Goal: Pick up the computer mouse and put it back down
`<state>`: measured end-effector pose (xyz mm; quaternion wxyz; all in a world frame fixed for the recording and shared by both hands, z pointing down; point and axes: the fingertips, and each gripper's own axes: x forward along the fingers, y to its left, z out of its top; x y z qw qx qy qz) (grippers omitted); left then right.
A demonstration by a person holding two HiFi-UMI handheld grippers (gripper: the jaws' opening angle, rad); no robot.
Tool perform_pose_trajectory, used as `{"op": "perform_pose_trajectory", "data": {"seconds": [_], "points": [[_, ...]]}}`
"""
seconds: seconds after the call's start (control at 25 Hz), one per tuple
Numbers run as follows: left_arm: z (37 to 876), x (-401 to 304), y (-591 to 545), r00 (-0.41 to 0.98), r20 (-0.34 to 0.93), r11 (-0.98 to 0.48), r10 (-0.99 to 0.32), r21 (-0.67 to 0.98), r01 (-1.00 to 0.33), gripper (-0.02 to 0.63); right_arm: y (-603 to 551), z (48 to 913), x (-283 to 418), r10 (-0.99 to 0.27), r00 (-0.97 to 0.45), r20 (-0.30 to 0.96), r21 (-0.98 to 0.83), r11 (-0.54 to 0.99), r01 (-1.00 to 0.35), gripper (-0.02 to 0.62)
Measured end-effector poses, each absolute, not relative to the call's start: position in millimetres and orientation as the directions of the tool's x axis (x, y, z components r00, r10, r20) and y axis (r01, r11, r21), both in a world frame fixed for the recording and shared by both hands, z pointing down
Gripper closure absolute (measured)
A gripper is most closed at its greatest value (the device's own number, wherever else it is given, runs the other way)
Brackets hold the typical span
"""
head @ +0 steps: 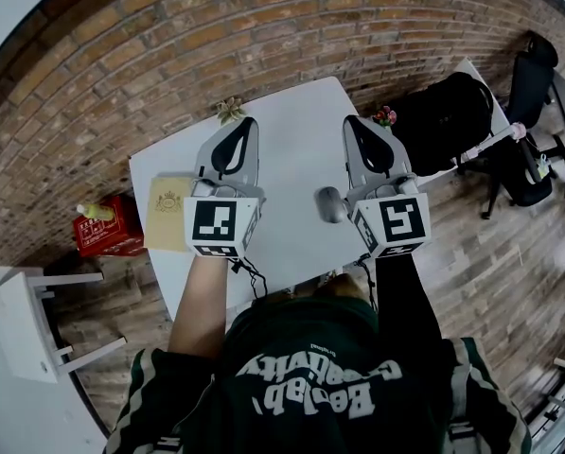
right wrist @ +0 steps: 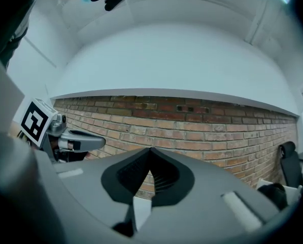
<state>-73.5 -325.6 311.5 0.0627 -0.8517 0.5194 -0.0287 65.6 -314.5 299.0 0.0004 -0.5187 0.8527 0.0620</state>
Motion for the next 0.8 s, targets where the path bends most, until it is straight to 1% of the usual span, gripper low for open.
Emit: {"op": "perform_pose_trajectory", "data": {"seconds": [0.8], "points": [[313.9,-87.5,-315.7,0.466,-0.018,-0.459,-0.885,-0.131,-0.878,0.6,-304.7,299.2,53.8,-0.895,-0.443,-0.055,0.138,0.433,-0.891,0.583]]}}
